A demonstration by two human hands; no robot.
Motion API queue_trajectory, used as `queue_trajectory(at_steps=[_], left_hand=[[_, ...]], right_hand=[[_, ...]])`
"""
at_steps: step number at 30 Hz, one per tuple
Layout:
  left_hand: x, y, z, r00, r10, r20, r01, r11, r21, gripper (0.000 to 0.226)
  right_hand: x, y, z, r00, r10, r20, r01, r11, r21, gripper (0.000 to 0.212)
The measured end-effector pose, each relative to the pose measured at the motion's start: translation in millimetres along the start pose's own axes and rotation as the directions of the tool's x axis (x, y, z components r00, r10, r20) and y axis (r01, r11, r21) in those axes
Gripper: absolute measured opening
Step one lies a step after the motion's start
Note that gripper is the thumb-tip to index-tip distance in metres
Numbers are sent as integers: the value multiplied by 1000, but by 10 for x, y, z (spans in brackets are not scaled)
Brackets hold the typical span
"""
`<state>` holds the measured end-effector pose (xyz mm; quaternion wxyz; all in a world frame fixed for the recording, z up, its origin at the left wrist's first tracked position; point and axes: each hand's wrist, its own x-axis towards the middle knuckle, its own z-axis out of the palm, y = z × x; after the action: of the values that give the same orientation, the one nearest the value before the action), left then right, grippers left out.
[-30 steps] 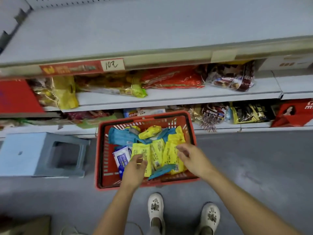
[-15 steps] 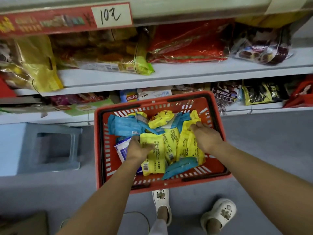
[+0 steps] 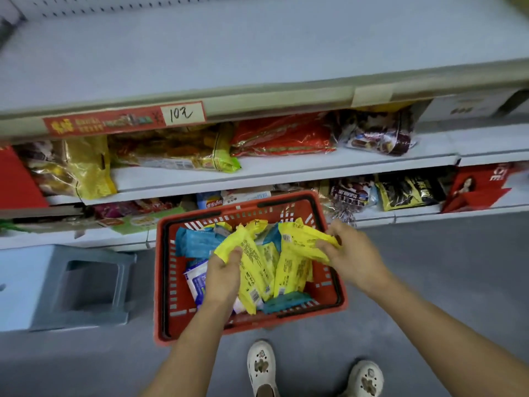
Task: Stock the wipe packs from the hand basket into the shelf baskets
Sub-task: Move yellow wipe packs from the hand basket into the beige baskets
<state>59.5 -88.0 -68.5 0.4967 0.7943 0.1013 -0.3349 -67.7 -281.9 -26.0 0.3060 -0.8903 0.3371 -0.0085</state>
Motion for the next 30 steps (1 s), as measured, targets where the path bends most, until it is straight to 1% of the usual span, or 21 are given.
queue_trajectory(at_steps=[1,3,4,5,7,8,10,11,12,13,15,18,20,21,22,23,24,26,27,28,30], left_hand=[[-165,107,105,1000,-6,3,6,1000,-17,77],[-536,299,397,997,47,59,-41,995,-89,46],[-720,385,569,994,79,80,-68,988,-140,31],[-913,479,736,991,95,99,-72,974,-215,22],[-1211,641,997,985,94,143,-32,922,-386,25],[-1384,738,1125,977,86,196,12,892,-453,34],[-1633,876,1362,931,80,356,121,853,-507,74],[-1781,947,1502,908,88,410,144,853,-502,90],[-1908,1009,1640,899,112,423,128,857,-499,94],[-1983,1057,1771,907,148,394,72,868,-491,86],[-2150,1190,2033,928,210,308,-40,877,-478,53],[-2281,1347,2389,931,280,232,-142,868,-476,43],[-2355,1445,2572,924,321,208,-202,872,-446,37],[-2397,1500,2634,914,337,225,-223,882,-415,36],[-2460,1572,2688,901,355,249,-239,886,-397,36],[-2495,1646,2733,888,368,277,-253,892,-376,36],[-2534,1732,2776,871,380,313,-262,896,-357,37],[-2549,1901,2872,847,392,360,-280,903,-325,39],[-2552,1988,2925,837,399,375,-285,902,-324,40],[-2546,2067,2988,831,402,384,-287,902,-323,41],[-2523,2219,3141,828,401,391,-291,904,-312,42]], right_hand=[[-94,-51,-98,997,-21,-72,24,998,51,21],[-290,-147,-260,979,-89,-181,111,987,113,24],[-390,-189,-335,969,-126,-212,153,981,116,25],[-488,-206,-398,959,-164,-233,191,976,102,25],[-660,-180,-515,935,-223,-276,249,967,62,26],[-742,-120,-604,924,-241,-299,264,964,41,23],[-867,16,-807,910,-259,-324,270,963,-12,18],[-922,115,-941,906,-269,-326,275,961,-30,24],[-955,228,-1075,900,-288,-328,293,956,-35,33],[-969,347,-1206,888,-315,-335,324,946,-30,41],[-984,558,-1516,872,-352,-341,393,918,58,48],[-993,828,-2047,893,-251,-374,391,845,366,32],[-959,1054,-2392,839,-131,-528,380,836,397,22],[-924,1170,-2558,808,-55,-587,341,856,388,21],[-877,1301,-2719,799,35,-600,262,878,400,24],[-812,1437,-2867,824,134,-550,155,881,447,30],[-739,1554,-3004,864,227,-449,46,853,519,36],[-591,1726,-3194,922,314,-226,-78,723,686,44],[-532,1778,-3272,931,326,-165,-97,655,749,43],[-481,1822,-3347,930,336,-148,-97,614,784,38],[-373,1918,-3478,922,340,-184,-55,586,808,33]])
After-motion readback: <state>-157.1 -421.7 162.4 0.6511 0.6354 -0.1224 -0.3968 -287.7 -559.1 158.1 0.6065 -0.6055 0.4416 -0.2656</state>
